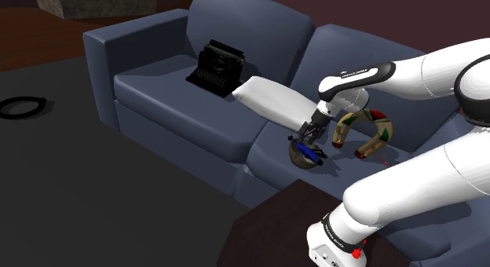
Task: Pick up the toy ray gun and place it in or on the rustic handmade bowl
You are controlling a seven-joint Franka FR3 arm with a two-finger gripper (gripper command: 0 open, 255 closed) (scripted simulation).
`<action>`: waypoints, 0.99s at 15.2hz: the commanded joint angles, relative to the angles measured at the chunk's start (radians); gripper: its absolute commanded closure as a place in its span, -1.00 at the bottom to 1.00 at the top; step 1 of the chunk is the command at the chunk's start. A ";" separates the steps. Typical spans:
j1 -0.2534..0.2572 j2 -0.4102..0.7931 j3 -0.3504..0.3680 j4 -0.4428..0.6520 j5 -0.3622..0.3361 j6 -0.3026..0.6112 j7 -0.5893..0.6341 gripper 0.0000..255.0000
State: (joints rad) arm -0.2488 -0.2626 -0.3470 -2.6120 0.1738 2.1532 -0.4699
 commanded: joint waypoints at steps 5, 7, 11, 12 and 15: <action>-0.006 -0.017 -0.001 0.022 -0.012 -0.038 0.008 -1.00; -0.017 -0.045 -0.003 0.069 -0.032 -0.112 0.020 -1.00; -0.020 -0.055 -0.003 0.089 -0.038 -0.141 0.024 -1.00; -0.020 -0.054 -0.003 0.089 -0.038 -0.141 0.024 -1.00; -0.020 -0.054 -0.003 0.089 -0.038 -0.140 0.024 -1.00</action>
State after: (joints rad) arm -0.2691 -0.3170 -0.3504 -2.5234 0.1359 2.0131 -0.4463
